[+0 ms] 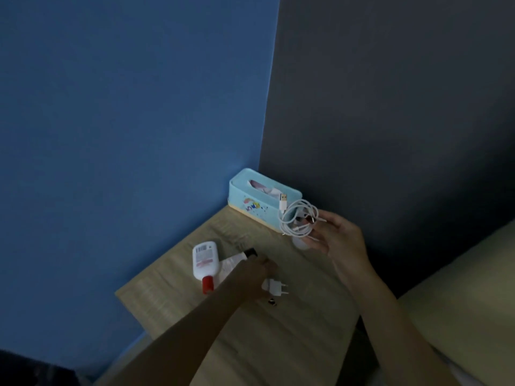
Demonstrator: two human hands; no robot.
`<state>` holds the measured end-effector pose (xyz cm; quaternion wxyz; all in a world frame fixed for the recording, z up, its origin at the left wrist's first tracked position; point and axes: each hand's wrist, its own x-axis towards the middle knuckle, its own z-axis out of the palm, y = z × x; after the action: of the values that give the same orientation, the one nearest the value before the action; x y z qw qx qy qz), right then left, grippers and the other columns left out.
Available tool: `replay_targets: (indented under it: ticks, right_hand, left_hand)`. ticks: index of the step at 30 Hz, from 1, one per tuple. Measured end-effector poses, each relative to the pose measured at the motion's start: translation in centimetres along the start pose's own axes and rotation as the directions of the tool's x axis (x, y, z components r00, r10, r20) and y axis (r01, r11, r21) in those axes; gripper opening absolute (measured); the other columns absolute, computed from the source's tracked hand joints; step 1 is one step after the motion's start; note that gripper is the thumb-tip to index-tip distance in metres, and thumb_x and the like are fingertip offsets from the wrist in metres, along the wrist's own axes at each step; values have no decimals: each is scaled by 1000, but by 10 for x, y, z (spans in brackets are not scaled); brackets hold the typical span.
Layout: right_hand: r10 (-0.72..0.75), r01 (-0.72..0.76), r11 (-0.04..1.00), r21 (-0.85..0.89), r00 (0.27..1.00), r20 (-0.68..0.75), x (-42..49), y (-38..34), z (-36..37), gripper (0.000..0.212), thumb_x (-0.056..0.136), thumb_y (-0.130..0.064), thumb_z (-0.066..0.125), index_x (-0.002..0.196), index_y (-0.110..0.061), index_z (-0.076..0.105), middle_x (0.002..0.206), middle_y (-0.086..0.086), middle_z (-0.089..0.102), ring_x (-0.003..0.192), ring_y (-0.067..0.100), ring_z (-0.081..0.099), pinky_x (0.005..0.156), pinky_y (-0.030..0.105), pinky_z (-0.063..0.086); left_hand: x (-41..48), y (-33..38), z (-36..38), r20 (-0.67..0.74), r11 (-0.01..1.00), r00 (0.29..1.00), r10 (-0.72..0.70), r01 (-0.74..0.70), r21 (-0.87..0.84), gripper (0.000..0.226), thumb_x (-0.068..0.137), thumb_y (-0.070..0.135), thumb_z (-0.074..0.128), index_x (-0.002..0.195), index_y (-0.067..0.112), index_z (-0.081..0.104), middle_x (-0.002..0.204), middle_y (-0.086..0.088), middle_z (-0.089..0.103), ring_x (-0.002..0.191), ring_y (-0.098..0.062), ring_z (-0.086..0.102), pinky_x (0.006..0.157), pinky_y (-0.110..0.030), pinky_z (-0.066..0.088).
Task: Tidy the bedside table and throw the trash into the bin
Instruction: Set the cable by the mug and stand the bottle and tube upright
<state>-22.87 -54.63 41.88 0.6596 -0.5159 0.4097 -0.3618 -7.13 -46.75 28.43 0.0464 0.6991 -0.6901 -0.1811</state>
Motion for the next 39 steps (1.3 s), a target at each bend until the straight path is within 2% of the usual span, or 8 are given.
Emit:
replay_targets:
  ticks: [4,11,17,23,27,30,34,39]
  right_hand:
    - [54,-53,998,13,998,-35,11,20,-3,21,90,-5,60,110,-6,66,100,10,75,92,21,72,76,29,60]
    - [89,-88,996,28,995,-39,13,30,-6,19,90,-6,61,107,-9,67,102,9,75,95,21,72,80,33,59]
    - [34,-26,997,71,994,-107,4,1,-28,19,90,-7,62,108,-7,66,97,9,75,89,19,72,73,29,59]
    - [61,-26,992,120,953,-297,-15,-3,-63,15,88,-2,61,102,-7,66,91,11,73,78,17,71,62,23,58]
    - [140,-131,990,50,901,-410,-26,28,-77,15,86,-1,63,94,-12,69,96,10,72,89,21,69,72,30,58]
    - [205,-212,977,37,865,-458,-30,60,-89,16,87,-1,61,87,-15,67,96,10,72,90,22,69,68,29,56]
    - [267,-272,960,69,809,-524,-22,92,-104,19,87,6,56,83,-11,63,95,16,67,86,25,64,67,31,56]
    - [212,-300,952,-63,793,-571,-1,125,-113,21,85,3,61,76,-16,65,89,12,67,87,27,64,83,45,57]
  left_hand:
    - [7,-9,11,-49,998,999,13,-11,55,57,80,48,63,126,18,49,129,-5,46,116,-23,46,93,-36,38]
    - [2,-6,21,-58,995,998,-26,31,100,53,91,47,49,130,10,48,132,-11,46,117,-26,45,97,-37,38]
    - [-4,10,-2,-168,977,974,-154,125,-172,42,93,35,55,123,7,50,126,-12,53,111,-23,52,93,-31,43]
    - [12,54,-31,-335,908,870,-360,246,-338,50,83,46,65,114,7,55,112,-13,58,100,-29,59,81,-37,49]
    - [31,80,-24,-303,868,850,-430,298,-398,51,88,45,59,119,5,56,118,-15,57,103,-30,58,84,-37,46]
    - [44,99,-9,-245,841,871,-426,280,-463,49,91,46,54,117,5,60,117,-13,60,103,-26,59,83,-33,45]
    - [58,115,12,-158,775,895,-418,261,-576,31,93,34,56,100,5,63,101,-9,64,82,-12,54,68,-22,36]
    - [76,123,23,-136,775,903,-407,263,-574,28,96,27,51,108,4,61,111,-10,63,104,-22,60,88,-31,47]
